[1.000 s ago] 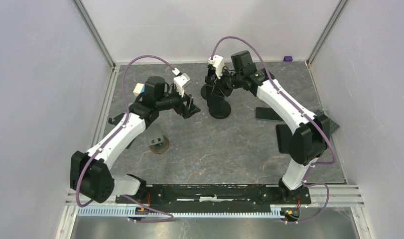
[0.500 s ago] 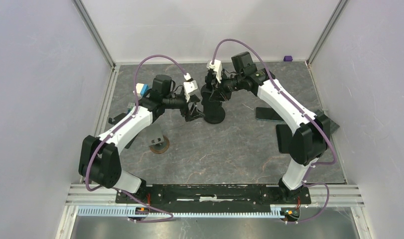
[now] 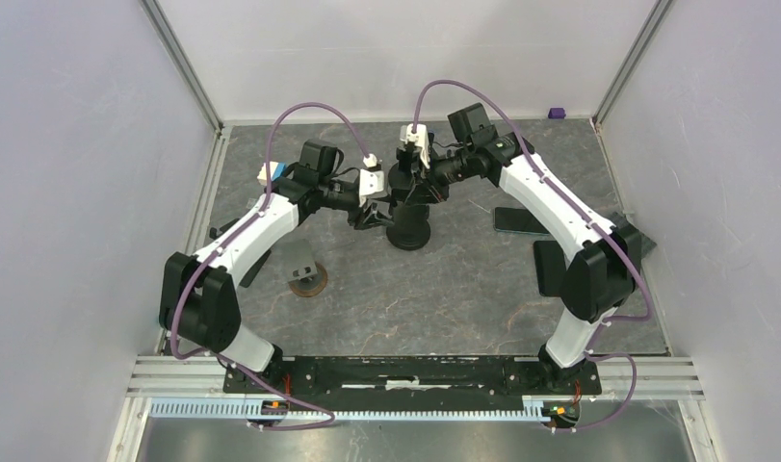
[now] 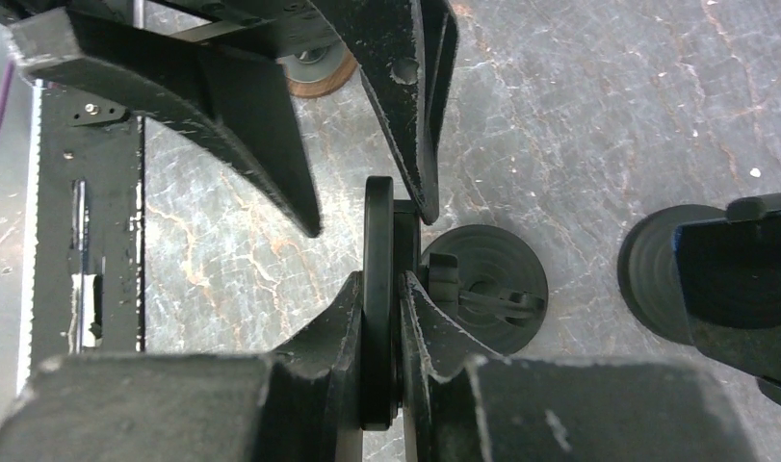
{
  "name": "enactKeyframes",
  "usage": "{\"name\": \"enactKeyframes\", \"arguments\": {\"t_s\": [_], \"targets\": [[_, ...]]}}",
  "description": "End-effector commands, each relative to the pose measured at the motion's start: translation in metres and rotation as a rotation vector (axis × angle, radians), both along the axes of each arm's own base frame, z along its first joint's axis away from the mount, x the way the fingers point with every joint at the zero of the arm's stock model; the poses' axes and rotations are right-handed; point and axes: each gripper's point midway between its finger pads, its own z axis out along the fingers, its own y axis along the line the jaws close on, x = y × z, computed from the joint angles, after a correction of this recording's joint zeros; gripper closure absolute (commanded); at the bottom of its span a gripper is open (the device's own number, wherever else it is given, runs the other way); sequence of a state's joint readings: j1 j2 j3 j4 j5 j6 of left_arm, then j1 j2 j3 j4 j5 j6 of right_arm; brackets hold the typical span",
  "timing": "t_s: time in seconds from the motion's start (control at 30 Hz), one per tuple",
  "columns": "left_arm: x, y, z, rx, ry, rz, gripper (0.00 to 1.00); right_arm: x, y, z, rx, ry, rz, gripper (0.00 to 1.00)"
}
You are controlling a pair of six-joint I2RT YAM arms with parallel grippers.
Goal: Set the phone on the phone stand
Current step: Install the phone on the phone stand.
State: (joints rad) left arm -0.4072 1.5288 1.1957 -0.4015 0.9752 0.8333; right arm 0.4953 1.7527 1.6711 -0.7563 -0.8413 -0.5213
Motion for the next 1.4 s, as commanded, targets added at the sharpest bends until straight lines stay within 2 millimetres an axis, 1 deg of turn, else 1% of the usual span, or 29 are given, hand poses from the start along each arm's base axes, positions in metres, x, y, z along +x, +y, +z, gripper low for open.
{"name": "enactKeyframes", "arguments": {"t_s": [0.0,0.13,0.3,0.4,0.57,0.8,0.97,1.37], "targets": [[-0.006,-0.003,0.006,-0.037,-0.031,-0.058,0.48,-0.015,0.002,0.042,0.098,-0.065,0.061,1.0],[-0.001,-0.007,0.009,-0.09,-0.014,0.021,0.6,-0.016,0.001,0.04,0.096,-0.067,0.059,1.0],[-0.007,-0.011,-0.002,-0.103,-0.026,0.096,0.76,-0.013,-0.001,0.044,0.116,-0.091,0.034,1.0],[-0.004,-0.013,0.003,-0.146,-0.029,0.144,0.85,-0.011,-0.002,0.046,0.124,-0.103,0.024,1.0],[-0.007,-0.014,0.002,-0.182,0.029,0.182,0.98,-0.011,-0.003,0.048,0.142,-0.113,0.015,1.0],[-0.013,-0.016,-0.007,-0.213,0.125,0.21,0.98,-0.011,-0.008,0.055,0.208,-0.124,-0.007,1.0],[-0.013,-0.015,-0.005,-0.227,0.134,0.235,0.98,-0.017,-0.007,0.047,0.232,-0.093,0.009,1.0],[-0.008,-0.012,0.002,-0.218,0.116,0.274,0.98,-0.024,-0.007,0.032,0.267,-0.103,0.003,1.0]]}}
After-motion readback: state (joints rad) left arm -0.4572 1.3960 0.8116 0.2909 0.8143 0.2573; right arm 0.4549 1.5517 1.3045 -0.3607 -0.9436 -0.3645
